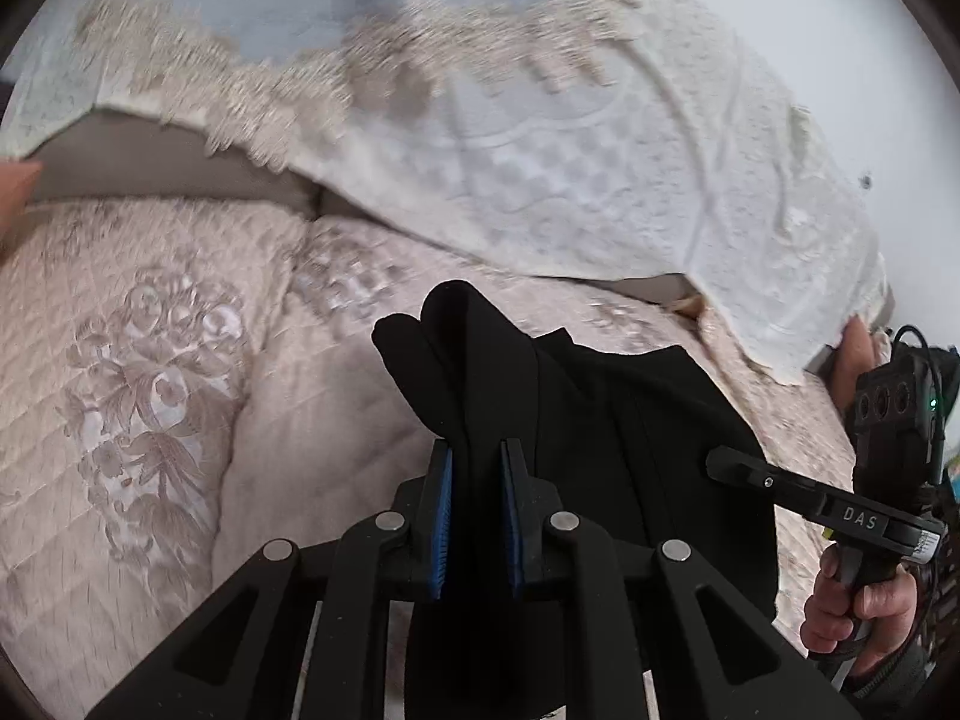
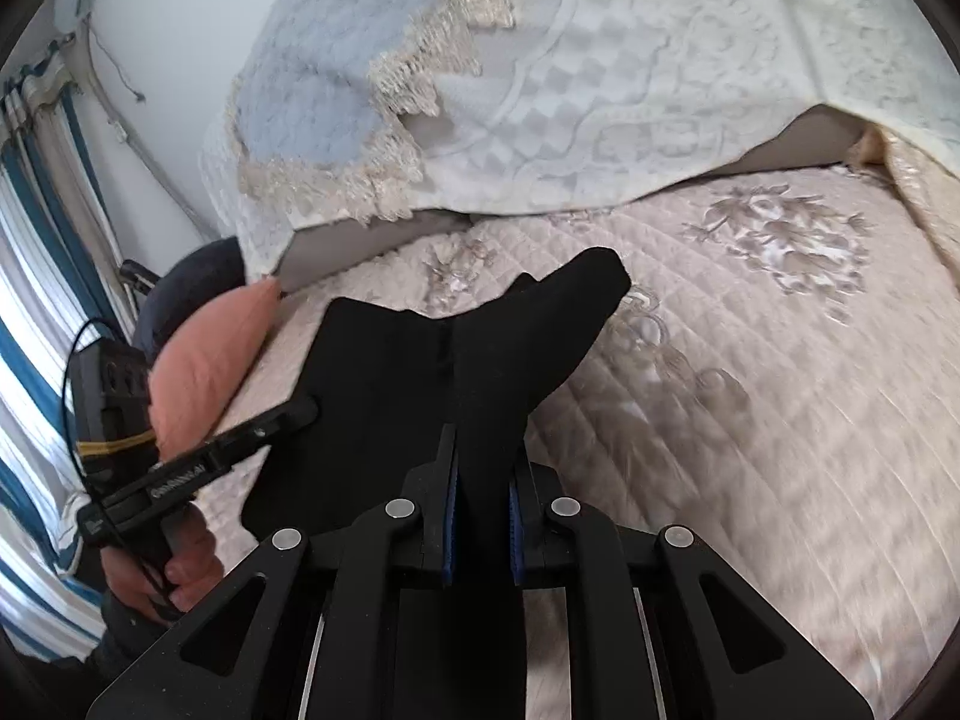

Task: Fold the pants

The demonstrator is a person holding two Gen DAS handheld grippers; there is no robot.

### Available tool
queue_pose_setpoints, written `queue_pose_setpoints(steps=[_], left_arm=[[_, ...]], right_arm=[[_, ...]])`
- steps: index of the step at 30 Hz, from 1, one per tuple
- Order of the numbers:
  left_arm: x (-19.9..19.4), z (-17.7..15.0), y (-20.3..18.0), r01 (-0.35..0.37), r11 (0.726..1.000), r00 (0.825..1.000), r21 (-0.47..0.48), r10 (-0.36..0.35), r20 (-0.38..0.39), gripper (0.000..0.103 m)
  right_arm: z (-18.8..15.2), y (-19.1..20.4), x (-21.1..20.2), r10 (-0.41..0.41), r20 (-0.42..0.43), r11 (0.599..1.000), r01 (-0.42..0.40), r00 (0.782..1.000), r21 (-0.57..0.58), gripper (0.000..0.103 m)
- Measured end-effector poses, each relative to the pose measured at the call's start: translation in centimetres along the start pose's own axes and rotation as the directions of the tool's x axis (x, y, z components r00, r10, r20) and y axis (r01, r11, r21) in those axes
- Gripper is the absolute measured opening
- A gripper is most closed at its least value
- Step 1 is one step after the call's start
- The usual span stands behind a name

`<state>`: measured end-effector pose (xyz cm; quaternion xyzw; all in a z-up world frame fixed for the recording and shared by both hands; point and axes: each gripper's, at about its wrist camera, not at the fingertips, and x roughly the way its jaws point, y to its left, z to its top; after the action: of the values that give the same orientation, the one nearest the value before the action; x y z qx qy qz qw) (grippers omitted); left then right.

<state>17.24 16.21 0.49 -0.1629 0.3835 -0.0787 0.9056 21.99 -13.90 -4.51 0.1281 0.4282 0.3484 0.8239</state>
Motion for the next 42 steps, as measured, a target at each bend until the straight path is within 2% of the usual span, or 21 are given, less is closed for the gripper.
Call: queue_pose_setpoints(steps=[2, 3, 4, 5, 7, 10, 13, 16, 19, 22, 24, 26, 29, 32, 35, 42], left_arm=[[2.2, -0.4, 1.6, -0.032, 0.999, 0.998, -0.015, 0.031, -0.048, 0.019], [3.2, -0.8, 2.4, -0.067, 0.997, 0.995, -0.026, 0.065, -0.071, 0.023], [3.7, -1.2, 3.1, -0.076, 0.996, 0.994, -0.038, 0.073, -0.084, 0.028], [3.9, -1.5, 3.7, -0.069, 0.996, 0.994, -0.060, 0.064, -0.089, 0.030], [3.1, -1.9, 4.4, -0.083, 0.993, 0.994, -0.082, 0.076, -0.080, 0.032], [0.9, -1.7, 4.1, -0.160, 0.985, 0.987, -0.066, 0.158, -0.031, 0.030], [-2.1, -2.3, 3.1, -0.158, 0.985, 0.987, -0.063, 0.160, 0.027, 0.030], [-4.1, -3.7, 0.6, -0.147, 0.989, 0.987, -0.004, 0.147, 0.060, 0.030], [-4.3, -5.5, -1.8, -0.146, 0.987, 0.988, 0.065, 0.142, 0.056, 0.030], [-2.0, -7.1, -2.8, -0.165, 0.979, 0.986, 0.117, 0.168, -0.016, 0.030], [-1.2, -7.8, -3.2, -0.212, 0.964, 0.976, 0.159, 0.218, -0.022, 0.030], [-2.0, -7.8, -3.6, -0.217, 0.963, 0.975, 0.158, 0.222, -0.015, 0.030], [-4.0, -8.0, -4.2, -0.232, 0.963, 0.972, 0.138, 0.234, 0.000, 0.030], [-5.9, -8.7, -5.1, -0.276, 0.953, 0.961, 0.127, 0.276, 0.018, 0.030], [-7.6, -9.9, -6.1, -0.296, 0.948, 0.955, 0.115, 0.294, 0.029, 0.030], [-9.4, -12.2, -7.4, -0.308, 0.946, 0.951, 0.105, 0.308, 0.015, 0.030]], right_arm=[[0.0, -1.4, 2.4, -0.043, -0.051, 0.999, 0.044, 0.998, 0.024, 0.017], [-0.1, -1.8, 2.9, -0.076, -0.062, 0.997, 0.078, 0.995, 0.024, 0.023], [-0.4, -2.3, 3.3, -0.113, -0.070, 0.993, 0.115, 0.991, 0.024, 0.033], [-0.7, -2.6, 3.3, -0.123, -0.068, 0.992, 0.125, 0.990, 0.025, 0.035], [-1.1, -2.5, 2.6, -0.133, -0.053, 0.991, 0.134, 0.990, 0.015, 0.035], [-1.7, -1.1, 0.4, -0.208, -0.006, 0.977, 0.208, 0.978, -0.046, 0.035], [-3.4, 1.6, -1.7, -0.255, 0.052, 0.958, 0.260, 0.965, -0.123, 0.035], [-5.5, 3.5, -1.9, -0.283, 0.066, 0.938, 0.291, 0.957, -0.189, 0.035], [-7.4, 4.6, -0.7, -0.313, 0.043, 0.918, 0.314, 0.949, -0.244, 0.035], [-8.3, 4.8, 0.2, -0.361, 0.029, 0.893, 0.354, 0.932, -0.279, 0.035], [-8.2, 5.0, -0.7, -0.355, 0.029, 0.900, 0.350, 0.934, -0.259, 0.035], [-8.1, 5.7, -2.5, -0.335, 0.055, 0.906, 0.338, 0.941, -0.255, 0.035], [-8.6, 6.8, -4.2, -0.338, 0.083, 0.899, 0.348, 0.938, -0.265, 0.036], [-9.6, 7.8, -5.7, -0.323, 0.092, 0.908, 0.336, 0.942, -0.249, 0.046], [-10.8, 8.6, -6.6, -0.310, 0.092, 0.914, 0.323, 0.946, -0.246, 0.047], [-13.1, 9.4, -7.4, -0.327, 0.073, 0.910, 0.335, 0.942, -0.244, 0.047]])
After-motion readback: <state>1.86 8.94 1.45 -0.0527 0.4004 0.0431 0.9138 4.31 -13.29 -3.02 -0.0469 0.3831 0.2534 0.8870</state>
